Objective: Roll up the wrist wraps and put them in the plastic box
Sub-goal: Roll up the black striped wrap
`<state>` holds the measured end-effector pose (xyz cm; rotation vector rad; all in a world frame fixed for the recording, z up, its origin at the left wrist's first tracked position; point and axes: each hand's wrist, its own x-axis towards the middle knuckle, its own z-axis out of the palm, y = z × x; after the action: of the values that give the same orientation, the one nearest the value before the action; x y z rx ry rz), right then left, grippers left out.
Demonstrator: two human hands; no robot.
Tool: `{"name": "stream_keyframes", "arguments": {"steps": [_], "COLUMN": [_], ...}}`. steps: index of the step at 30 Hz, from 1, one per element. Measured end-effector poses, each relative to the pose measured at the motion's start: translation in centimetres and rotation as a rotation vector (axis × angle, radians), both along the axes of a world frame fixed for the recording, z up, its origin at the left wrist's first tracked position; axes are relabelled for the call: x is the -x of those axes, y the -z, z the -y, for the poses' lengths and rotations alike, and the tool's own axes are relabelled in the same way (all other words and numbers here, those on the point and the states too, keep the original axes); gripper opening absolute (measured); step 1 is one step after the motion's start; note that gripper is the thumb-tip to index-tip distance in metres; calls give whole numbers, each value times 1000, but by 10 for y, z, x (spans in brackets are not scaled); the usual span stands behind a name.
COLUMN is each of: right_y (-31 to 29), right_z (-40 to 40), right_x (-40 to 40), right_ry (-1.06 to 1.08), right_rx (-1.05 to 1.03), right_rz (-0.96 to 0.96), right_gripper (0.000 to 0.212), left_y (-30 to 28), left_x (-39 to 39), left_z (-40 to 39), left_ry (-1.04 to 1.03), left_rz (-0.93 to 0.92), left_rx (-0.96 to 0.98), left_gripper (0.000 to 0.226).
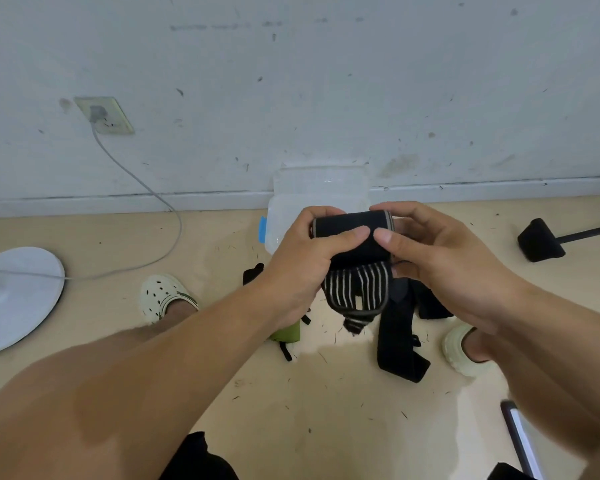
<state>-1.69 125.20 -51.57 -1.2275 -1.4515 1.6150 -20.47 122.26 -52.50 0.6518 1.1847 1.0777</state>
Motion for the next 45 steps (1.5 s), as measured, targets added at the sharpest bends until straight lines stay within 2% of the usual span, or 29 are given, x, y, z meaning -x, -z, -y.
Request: {"name": "stream_keyframes", "arguments": {"steps": [4,7,9,11,13,16,17,19,21,27,31,35,40,45], "right_y": [-2,1,3,2,3,6,8,7,5,10,11,13,28,33], "right_z": [6,13,14,17,20,24,23,23,20,19,26,27,35,39], "right_x": [2,6,8,12,18,28,29,31,30,25,26,24,30,37], "right_ry": [-12,-74,-76,-55,-1,87,124,155,139,169,90,38,-67,-104], "right_rx": [-233,-335,-287,-141,7,92,131,216,208,49,-172,-258,-271,-141], "right_rz": [191,177,147,99,16,19,-23,-119,-76,-43,67,79,134,154], "right_gripper": [40,48,57,66,69,78,73,48,32,33,42,45,47,77], "left_y": [-3,-4,0,3,5,10,12,13,14,7,3,-2,0,8], "left_x": [-1,-1,0,1,0,-3,-4,-5,-4,-9,-8,-7,-9,-9], "left_z": [-2,-2,-3,-4,-3,1,3,5,5,-2,-4,-2,4,9], "left_ry": [10,-16,-59,-82,-72,-37,-17,31,37,-57,-23,1,-37,-102], "left_rz": [37,62,61,56,26,-50,-108,-248,-310,-104,-46,26,59,67], "left_rx": [58,97,77,41,-6,-99,-142,-229,-251,17,126,192,305,295], "left_gripper": [41,40,24,19,28,41,41,42,44,29,38,41,41,38]}}
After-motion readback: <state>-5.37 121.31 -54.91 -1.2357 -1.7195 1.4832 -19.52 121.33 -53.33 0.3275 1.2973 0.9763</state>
